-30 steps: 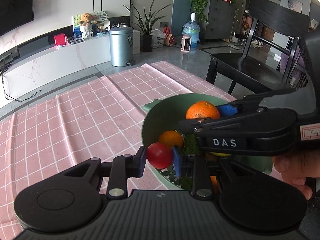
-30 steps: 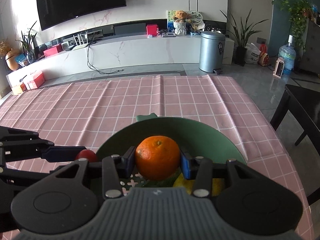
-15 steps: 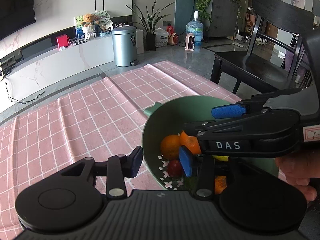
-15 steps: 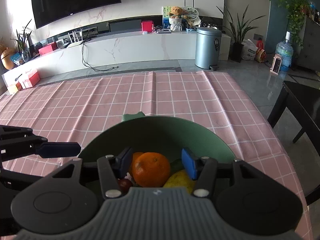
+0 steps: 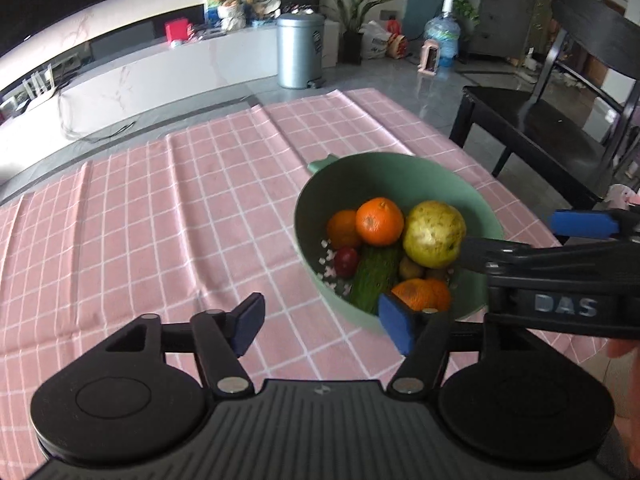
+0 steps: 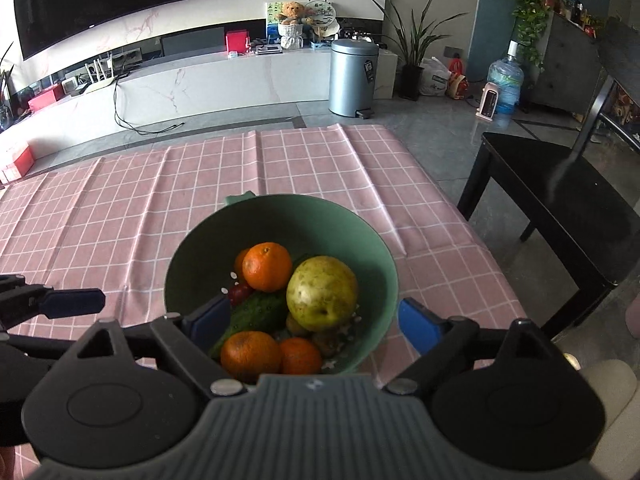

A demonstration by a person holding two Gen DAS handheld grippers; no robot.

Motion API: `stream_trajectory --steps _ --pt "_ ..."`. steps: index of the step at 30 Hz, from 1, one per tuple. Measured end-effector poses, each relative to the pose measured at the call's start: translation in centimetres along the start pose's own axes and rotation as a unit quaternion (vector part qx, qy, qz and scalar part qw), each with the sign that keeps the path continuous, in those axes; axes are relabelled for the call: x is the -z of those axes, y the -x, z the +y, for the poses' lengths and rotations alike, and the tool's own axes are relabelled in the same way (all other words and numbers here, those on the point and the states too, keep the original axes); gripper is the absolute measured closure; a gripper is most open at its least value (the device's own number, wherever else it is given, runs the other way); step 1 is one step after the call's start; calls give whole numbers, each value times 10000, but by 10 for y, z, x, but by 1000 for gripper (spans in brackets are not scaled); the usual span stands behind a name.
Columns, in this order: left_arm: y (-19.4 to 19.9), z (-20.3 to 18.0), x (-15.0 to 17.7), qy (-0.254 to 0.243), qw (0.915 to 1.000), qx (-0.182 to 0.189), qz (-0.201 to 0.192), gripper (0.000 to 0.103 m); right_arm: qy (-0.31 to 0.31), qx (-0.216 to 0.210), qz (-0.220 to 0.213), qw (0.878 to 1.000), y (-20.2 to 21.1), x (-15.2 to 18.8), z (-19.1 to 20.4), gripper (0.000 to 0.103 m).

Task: Organize fruits

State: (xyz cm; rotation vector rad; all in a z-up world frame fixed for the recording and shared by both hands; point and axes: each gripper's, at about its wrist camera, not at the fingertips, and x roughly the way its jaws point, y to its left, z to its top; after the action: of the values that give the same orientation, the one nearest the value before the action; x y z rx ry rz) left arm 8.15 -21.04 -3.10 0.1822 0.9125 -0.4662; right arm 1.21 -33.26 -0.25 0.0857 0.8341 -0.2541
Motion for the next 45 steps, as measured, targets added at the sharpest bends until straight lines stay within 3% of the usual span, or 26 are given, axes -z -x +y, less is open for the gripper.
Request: stream_trajectory --steps 6,45 --pt "7 3 0 513 9986 -8 105 24 -183 206 50 9996 22 9 -16 14" --pt "18 -10 5 320 9995 2 -14 23 -163 201 56 9996 30 14 -17 14"
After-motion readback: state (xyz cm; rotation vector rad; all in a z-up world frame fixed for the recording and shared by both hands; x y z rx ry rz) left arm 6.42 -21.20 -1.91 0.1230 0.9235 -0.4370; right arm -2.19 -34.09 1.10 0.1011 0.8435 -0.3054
